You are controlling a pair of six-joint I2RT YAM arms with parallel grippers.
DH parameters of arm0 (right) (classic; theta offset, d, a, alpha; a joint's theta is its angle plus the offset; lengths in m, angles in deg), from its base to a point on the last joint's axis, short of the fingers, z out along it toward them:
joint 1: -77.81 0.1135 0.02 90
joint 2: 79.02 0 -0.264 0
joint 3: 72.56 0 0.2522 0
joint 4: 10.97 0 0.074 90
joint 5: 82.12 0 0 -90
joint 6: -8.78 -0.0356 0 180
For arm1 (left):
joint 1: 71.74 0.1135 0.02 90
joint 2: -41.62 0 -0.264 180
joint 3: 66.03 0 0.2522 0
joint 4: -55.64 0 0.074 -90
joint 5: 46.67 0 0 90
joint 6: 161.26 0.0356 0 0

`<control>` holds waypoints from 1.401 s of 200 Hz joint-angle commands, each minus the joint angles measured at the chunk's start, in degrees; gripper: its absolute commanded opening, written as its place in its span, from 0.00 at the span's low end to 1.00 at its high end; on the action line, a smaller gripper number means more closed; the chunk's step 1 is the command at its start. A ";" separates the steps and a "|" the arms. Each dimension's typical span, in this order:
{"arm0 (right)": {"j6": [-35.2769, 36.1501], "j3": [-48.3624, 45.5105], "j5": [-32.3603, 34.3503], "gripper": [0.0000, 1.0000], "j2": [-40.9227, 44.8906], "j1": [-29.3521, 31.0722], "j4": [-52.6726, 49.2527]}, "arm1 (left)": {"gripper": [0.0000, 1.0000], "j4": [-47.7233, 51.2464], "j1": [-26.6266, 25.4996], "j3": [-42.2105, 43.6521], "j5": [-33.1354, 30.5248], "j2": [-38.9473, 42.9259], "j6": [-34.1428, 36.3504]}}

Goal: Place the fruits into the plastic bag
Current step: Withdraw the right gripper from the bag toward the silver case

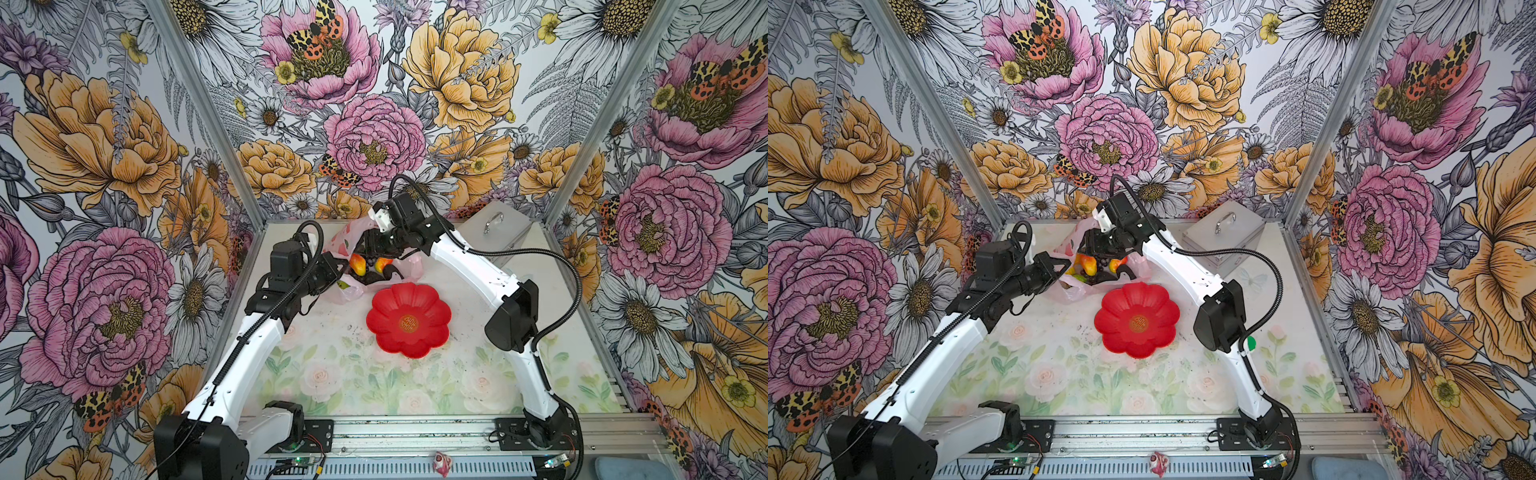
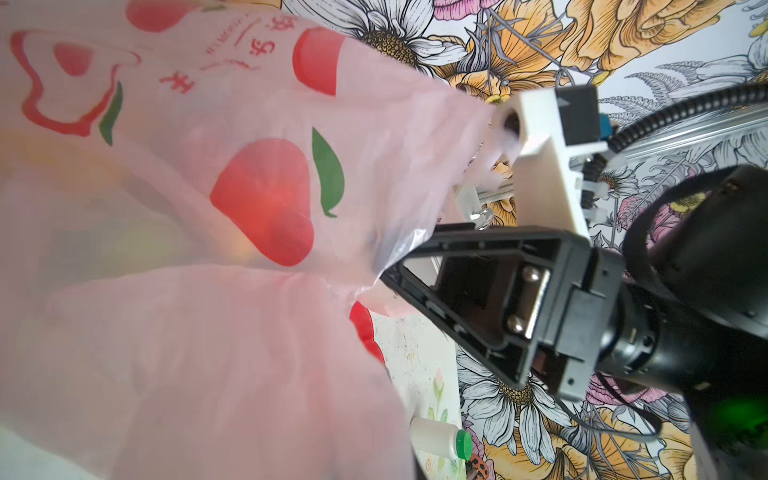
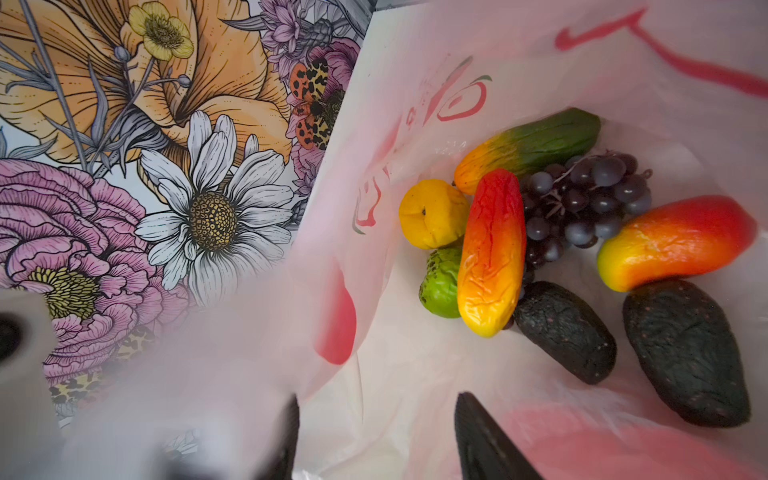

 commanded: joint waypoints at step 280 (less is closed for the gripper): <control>18.65 -25.34 18.53 0.81 18.93 -7.56 -11.69 | 0.00 0.61 0.95 -0.92 1.34 0.80 0.73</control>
